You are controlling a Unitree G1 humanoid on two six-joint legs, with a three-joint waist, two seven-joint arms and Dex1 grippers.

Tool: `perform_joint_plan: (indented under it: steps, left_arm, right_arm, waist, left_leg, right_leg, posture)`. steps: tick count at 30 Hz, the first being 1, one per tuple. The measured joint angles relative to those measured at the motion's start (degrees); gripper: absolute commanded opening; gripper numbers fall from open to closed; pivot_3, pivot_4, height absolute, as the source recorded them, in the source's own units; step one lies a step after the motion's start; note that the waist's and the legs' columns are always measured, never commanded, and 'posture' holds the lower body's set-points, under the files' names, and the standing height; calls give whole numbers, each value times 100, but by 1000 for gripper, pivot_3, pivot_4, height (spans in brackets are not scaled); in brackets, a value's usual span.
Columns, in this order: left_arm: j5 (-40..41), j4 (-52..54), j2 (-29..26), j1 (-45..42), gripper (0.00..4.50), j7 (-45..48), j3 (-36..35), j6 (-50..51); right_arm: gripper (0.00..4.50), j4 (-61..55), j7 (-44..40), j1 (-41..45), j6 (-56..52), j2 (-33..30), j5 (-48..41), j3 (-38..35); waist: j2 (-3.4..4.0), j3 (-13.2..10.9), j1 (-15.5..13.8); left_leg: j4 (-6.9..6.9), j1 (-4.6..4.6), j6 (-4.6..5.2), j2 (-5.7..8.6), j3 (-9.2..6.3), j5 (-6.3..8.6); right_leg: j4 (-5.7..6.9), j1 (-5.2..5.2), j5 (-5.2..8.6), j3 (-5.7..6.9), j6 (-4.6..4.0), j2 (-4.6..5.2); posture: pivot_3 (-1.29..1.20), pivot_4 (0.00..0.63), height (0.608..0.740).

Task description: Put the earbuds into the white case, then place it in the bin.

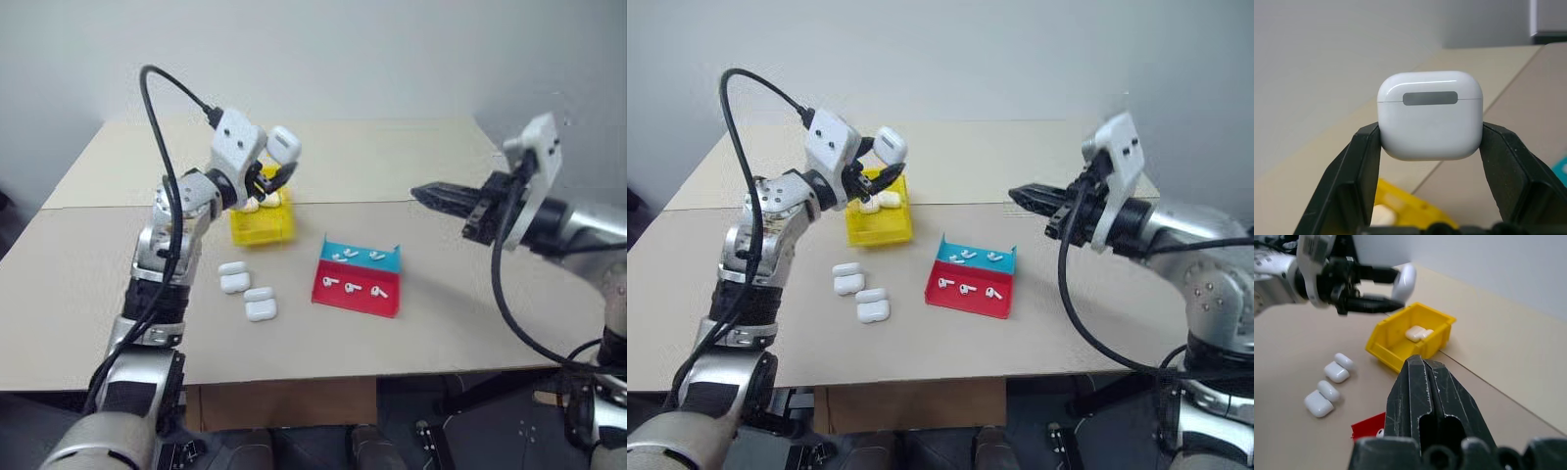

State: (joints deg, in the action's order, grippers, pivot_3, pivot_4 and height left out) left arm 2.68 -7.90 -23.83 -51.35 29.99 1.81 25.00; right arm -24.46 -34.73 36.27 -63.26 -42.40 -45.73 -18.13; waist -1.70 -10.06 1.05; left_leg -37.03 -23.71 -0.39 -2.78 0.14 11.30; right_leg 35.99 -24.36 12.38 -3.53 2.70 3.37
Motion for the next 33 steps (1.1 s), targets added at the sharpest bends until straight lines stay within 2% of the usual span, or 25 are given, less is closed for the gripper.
perform_joint_plan:
  steps: [4, 8, 12, 16, 18, 23, 26, 28, 31, 33]
  left_arm:
    - [-475, -383, 332, -21, 2781, -850, 161, 681]
    - [-576, -1088, 526, -355, 2781, -1364, 84, 1179]
    - [-475, -1633, 623, -543, 2781, -1485, -91, 1144]
    - [-468, -2246, 753, -674, 4076, -1481, -101, 995]
    - [-479, -2491, 781, -723, 4427, -1494, -89, 872]
    - [-468, -2702, 872, -756, 4427, -1588, -105, 546]
    - [-112, -2533, 963, -742, 4427, -1520, -469, 433]
    - [453, -1909, 1115, -535, 4427, -1429, -975, 281]
    - [1046, -1004, 1118, -168, 4427, -1118, -1334, 272]
    - [1549, 167, 722, 673, 4427, -374, -1314, 399]
  right_arm:
    - [64, -218, 392, -250, -66, 77, -88, -103]
    - [64, -266, 570, -370, -99, 63, -186, -122]
    - [64, -325, 743, -420, -101, 43, -287, -159]
    - [0, -347, 888, -501, -105, 28, -294, -172]
    - [0, -373, 931, -516, -105, 19, -304, -172]
    - [0, -428, 1008, -555, -106, 6, -354, -172]
    - [0, -454, 1012, -595, -105, -23, -395, -172]
    - [0, -491, 997, -695, -105, -110, -405, -172]
    - [0, -524, 893, -883, -86, -257, -399, -192]
    - [0, -841, 284, -1731, 644, -740, 21, -268]
  waist:
    - [-1, -1, -3]
    - [-2, -1, -12]
    - [-2, -1, -5]
    - [-3, -2, -22]
    - [-3, -1, -22]
    - [-3, -2, -13]
    - [-3, -2, -13]
    - [-3, -2, -11]
    - [-2, -1, 2]
    - [0, 0, -3]
  left_leg:
    - [0, -2, 0, 0, -2, 0]
    - [-1, -2, 0, 1, -2, 0]
    - [1, -4, 0, 2, -2, 0]
    - [1, -7, 0, 3, -2, 0]
    - [1, -7, 0, 4, -2, 0]
    - [1, -7, 0, 4, -2, 0]
    - [1, -7, 0, 4, -2, 0]
    - [2, -10, -1, 3, -2, 0]
    - [6, -8, -1, 3, 1, 0]
    - [21, -3, -1, 4, 1, 1]
  right_leg:
    - [5, -4, -5, 1, -9, -2]
    - [4, -4, 2, 1, 4, -2]
    - [0, -4, -1, 1, -1, -1]
    - [-2, -4, -11, 1, -17, 0]
    - [-3, -4, -11, 1, -17, 1]
    - [-1, -4, -12, 1, -18, 1]
    - [-1, -4, -13, 1, -20, 1]
    - [-4, -5, -22, 1, -34, 4]
    - [-5, -3, -22, -2, -34, 4]
    - [-6, -3, -17, -2, -28, 4]
  posture:
    - [0, 150, 740]
    - [0, 150, 740]
    - [0, 150, 740]
    - [0, 150, 740]
    - [0, 150, 740]
    - [0, 150, 740]
    - [0, 150, 740]
    - [0, 150, 740]
    - [0, 150, 740]
    - [0, 150, 740]
